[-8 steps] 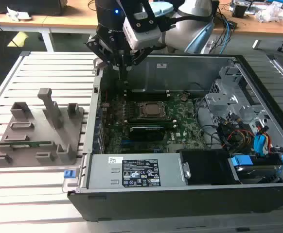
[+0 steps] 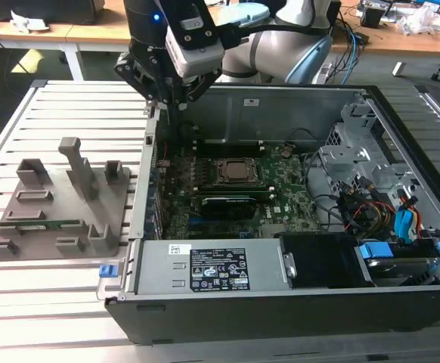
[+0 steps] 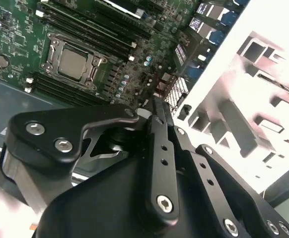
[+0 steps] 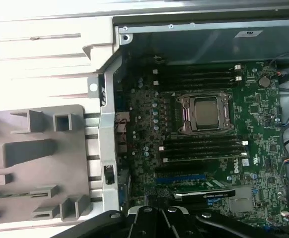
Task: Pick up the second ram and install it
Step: 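Reach for the second ram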
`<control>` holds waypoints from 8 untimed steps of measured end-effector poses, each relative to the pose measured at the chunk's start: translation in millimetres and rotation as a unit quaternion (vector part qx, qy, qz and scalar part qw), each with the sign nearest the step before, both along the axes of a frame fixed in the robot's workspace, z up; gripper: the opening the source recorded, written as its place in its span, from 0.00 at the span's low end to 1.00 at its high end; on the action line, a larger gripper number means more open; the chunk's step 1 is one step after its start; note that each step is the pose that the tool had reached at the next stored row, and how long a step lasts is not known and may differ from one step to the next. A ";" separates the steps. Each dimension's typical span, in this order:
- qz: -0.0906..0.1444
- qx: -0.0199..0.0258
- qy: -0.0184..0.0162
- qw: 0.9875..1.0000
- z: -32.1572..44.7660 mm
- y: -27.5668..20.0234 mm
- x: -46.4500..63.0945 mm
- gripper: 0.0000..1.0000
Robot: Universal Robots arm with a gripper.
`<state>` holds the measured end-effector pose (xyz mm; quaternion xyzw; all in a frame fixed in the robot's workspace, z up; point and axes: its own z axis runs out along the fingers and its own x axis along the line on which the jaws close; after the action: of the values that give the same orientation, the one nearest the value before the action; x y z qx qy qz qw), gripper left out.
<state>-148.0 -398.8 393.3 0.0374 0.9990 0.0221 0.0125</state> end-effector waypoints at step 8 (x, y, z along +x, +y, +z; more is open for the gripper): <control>0.000 0.000 0.000 1.000 0.0 0.0 -37.2 0.11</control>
<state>-185.1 -398.9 393.2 0.0374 0.9990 0.0221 0.0125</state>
